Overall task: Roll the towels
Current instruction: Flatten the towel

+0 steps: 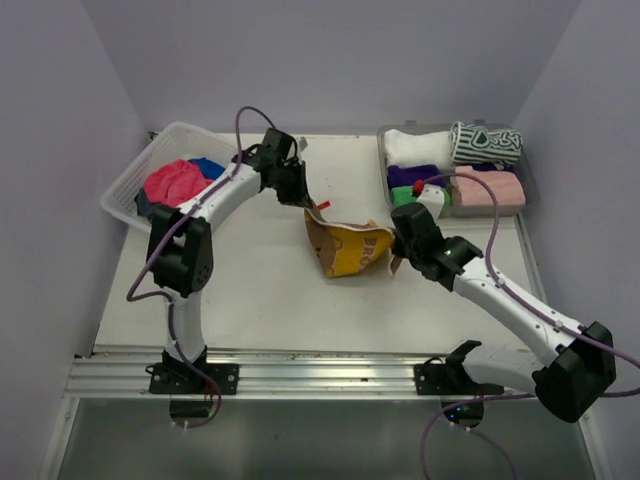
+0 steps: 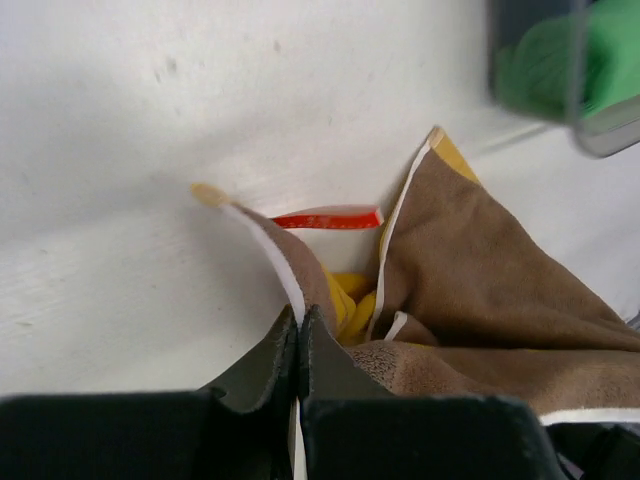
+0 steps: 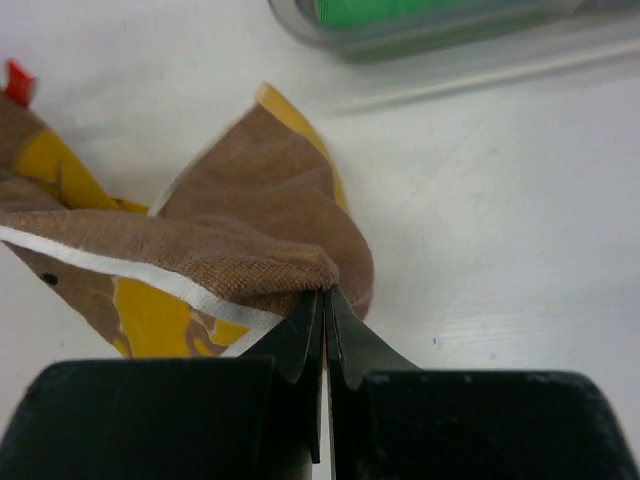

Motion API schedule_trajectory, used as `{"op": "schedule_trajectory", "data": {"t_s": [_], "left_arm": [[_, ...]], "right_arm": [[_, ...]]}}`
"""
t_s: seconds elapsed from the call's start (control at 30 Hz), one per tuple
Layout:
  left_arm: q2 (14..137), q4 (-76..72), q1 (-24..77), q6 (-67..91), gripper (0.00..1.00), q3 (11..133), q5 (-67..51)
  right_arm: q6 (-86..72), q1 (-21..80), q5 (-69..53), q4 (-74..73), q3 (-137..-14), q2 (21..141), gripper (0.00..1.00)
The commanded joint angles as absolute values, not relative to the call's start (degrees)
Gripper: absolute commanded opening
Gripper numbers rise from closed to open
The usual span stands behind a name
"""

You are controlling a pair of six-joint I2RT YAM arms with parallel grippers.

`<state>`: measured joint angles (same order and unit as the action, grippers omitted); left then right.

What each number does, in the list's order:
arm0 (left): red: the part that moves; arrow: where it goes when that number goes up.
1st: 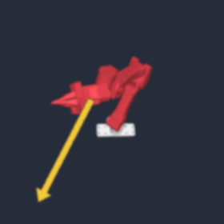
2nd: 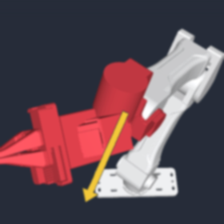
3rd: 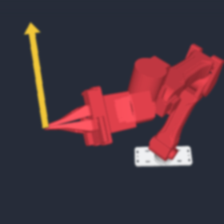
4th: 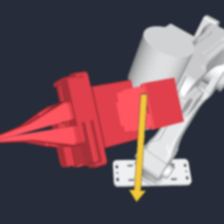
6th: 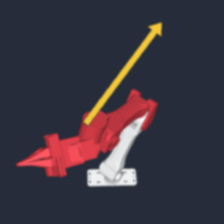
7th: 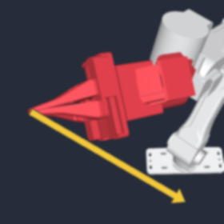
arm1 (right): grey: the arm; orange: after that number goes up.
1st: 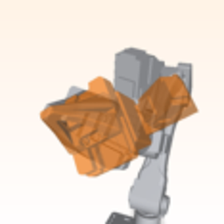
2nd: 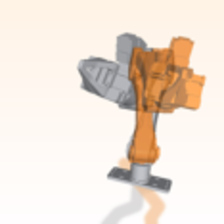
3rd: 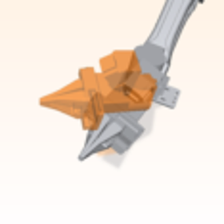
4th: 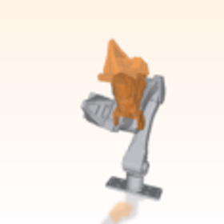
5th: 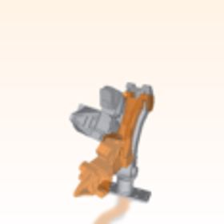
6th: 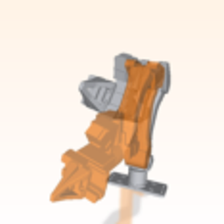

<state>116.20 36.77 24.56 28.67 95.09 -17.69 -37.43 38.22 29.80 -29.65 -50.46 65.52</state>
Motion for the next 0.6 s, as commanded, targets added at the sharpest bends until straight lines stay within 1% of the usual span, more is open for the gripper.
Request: {"op": "schedule_trajectory", "data": {"t_s": [0.0, 0.13, 0.2, 0.23, 0.3, 0.33, 0.37, 0.4, 0.43, 0.47, 0.5, 0.53, 0.57], "left_arm": [[107.1, 37.2, 20.1, 27.1, 0.0, 104.0, -18.2], [103.6, 38.1, 14.5, 27.2, 0.0, 108.5, -23.5], [101.4, 38.6, 12.5, 27.1, 0.0, 107.3, -23.6], [98.1, 38.3, 12.3, 27.1, 0.0, 105.7, -22.9], [94.0, 34.9, 12.3, 27.6, 0.0, 97.4, -22.5], [89.3, 33.5, 12.4, 28.6, 0.0, 93.6, -22.5], [87.0, 30.9, 12.3, 29.3, 0.0, 85.2, -22.8], [84.6, 29.5, 12.3, 30.0, 0.06, 80.5, -22.8], [79.9, 28.2, 12.3, 31.4, 0.16, 75.6, -22.5], [77.8, 26.3, 12.3, 32.2, 0.28, 66.3, -22.1], [75.8, 25.2, 12.3, 33.0, 0.56, 61.7, -21.9], [72.6, 24.4, 12.3, 34.1, 0.65, 57.6, -22.0], [71.6, 24.3, 12.3, 34.4, 0.73, 51.5, -21.9]], "right_arm": [[-29.5, 33.7, 30.8, -29.5, -61.7, 64.9, 0.0], [-22.9, 32.3, 31.2, -29.4, -70.2, 64.5, 0.0], [-20.3, 32.3, 30.2, -30.8, -72.8, 64.0, 0.0], [-19.6, 32.3, 29.7, -30.9, -72.8, 63.5, 0.0], [-18.9, 32.3, 28.0, -31.6, -70.9, 61.5, 0.0], [-19.2, 32.3, 27.2, -32.0, -69.4, 60.7, 0.0], [-20.3, 32.3, 25.9, -32.7, -65.7, 58.8, 0.0], [-21.3, 32.3, 23.2, -32.9, -63.4, 57.5, 0.0], [-22.5, 32.5, 21.2, -32.7, -60.7, 56.3, 0.0], [-25.0, 32.5, 19.0, -32.0, -55.2, 54.2, 0.0], [-26.2, 32.5, 17.2, -31.7, -52.6, 53.4, 0.07], [-27.4, 32.8, 14.1, -31.6, -50.2, 52.8, 0.16], [-29.4, 33.1, 13.4, -32.2, -46.4, 51.8, 0.34]]}}
